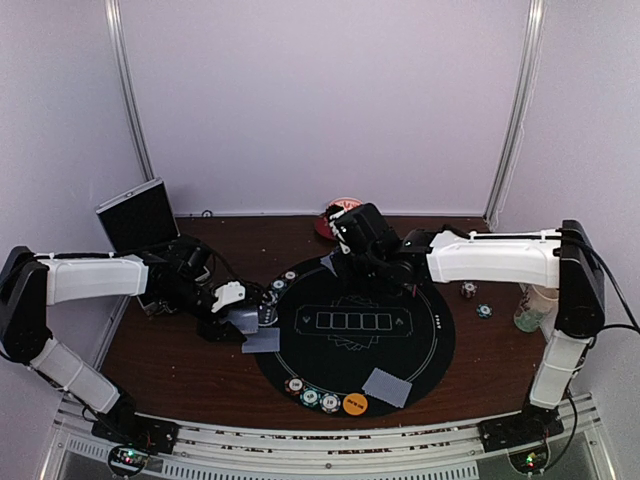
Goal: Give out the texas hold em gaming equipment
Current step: Flop the poker card in the community card area.
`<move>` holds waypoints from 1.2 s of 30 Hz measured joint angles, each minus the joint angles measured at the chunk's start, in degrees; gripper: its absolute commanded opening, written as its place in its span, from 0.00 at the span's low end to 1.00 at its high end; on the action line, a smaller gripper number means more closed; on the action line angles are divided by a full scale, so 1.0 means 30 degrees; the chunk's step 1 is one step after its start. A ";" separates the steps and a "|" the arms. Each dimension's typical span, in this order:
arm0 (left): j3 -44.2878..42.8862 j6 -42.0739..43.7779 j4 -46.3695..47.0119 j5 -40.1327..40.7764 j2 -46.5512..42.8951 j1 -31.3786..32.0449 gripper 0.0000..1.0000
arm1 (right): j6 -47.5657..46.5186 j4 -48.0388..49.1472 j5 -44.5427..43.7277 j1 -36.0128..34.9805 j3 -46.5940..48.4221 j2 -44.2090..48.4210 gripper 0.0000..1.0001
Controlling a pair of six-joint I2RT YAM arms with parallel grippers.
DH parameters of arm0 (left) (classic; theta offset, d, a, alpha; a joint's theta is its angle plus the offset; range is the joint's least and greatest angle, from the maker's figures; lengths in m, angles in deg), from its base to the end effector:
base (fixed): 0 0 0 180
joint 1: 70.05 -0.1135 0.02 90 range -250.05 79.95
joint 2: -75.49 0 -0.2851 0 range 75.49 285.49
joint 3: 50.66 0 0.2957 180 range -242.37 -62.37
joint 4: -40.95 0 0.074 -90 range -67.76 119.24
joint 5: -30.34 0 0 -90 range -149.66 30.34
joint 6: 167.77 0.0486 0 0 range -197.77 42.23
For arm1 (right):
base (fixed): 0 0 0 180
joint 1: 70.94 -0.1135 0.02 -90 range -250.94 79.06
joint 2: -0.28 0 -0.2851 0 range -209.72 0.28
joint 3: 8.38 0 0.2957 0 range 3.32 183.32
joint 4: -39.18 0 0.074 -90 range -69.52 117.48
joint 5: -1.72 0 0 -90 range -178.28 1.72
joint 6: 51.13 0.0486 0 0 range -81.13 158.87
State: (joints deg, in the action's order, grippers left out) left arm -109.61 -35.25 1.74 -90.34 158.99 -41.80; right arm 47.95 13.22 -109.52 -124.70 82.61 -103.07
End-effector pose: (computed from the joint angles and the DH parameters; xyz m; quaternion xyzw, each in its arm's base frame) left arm 0.2595 -0.1676 0.1700 0.5928 0.7309 -0.2285 0.2492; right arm 0.2910 0.3673 0.2536 -0.2619 0.8487 0.0818 0.4520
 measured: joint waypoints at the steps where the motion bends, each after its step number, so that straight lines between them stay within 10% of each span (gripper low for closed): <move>1: 0.0000 0.0000 0.0000 0.0000 0.0000 0.0000 0.58 | -0.0750 -0.0219 -0.0554 -0.0029 0.0342 -0.0109 0.00; 16: 0.0000 0.0000 0.0000 0.0000 0.0000 0.0000 0.58 | -0.9952 0.1217 -0.2594 -0.1413 0.1042 -0.3665 0.00; 36: 0.0000 0.0000 0.0007 -0.0007 -0.0007 -0.0007 0.58 | -1.2473 0.1989 0.0175 -0.1865 0.1523 -0.5792 0.05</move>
State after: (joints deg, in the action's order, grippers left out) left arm -109.61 -35.25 1.76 -90.36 158.97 -41.82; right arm 10.53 19.18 -108.99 -130.29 87.18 -120.45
